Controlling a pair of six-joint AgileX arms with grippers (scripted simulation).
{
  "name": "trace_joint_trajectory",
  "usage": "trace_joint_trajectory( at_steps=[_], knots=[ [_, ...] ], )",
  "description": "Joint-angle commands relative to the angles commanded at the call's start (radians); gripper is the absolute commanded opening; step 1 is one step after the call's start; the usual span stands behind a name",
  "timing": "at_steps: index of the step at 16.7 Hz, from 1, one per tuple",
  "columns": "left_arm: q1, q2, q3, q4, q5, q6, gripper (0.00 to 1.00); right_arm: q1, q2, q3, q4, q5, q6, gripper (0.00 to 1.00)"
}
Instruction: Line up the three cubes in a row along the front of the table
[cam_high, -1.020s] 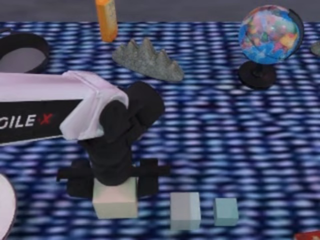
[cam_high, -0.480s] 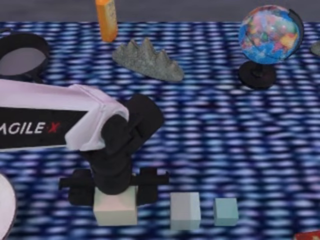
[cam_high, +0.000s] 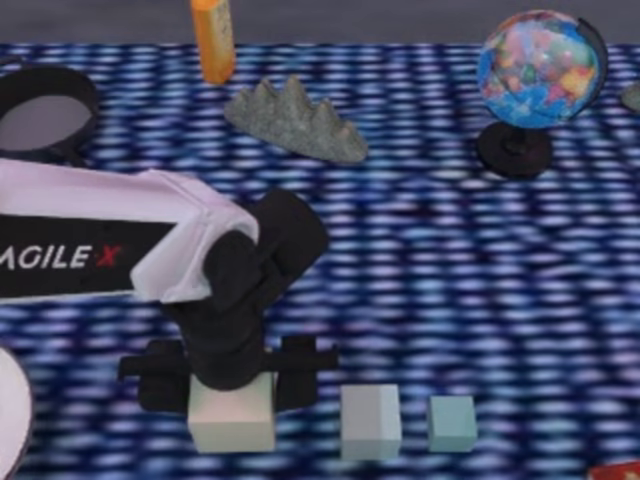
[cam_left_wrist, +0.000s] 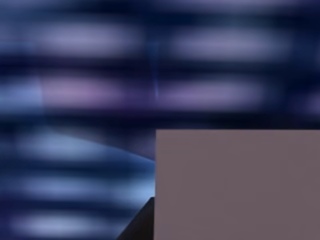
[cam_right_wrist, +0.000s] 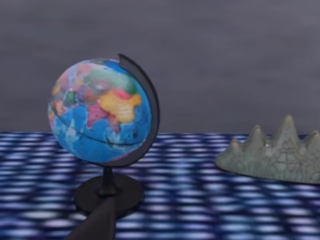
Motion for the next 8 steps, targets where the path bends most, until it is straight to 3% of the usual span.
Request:
trace_joint_trajectory(
  at_steps=[3,8],
  knots=[
    [0.000,0.000,0.000,0.000,0.000,0.000,0.98,0.000,0.000,0.000,0.000,0.000,0.000,1.00],
    [0.000,0.000,0.000,0.000,0.000,0.000,1.00,0.000,0.000,0.000,0.000,0.000,0.000,1.00]
  ],
)
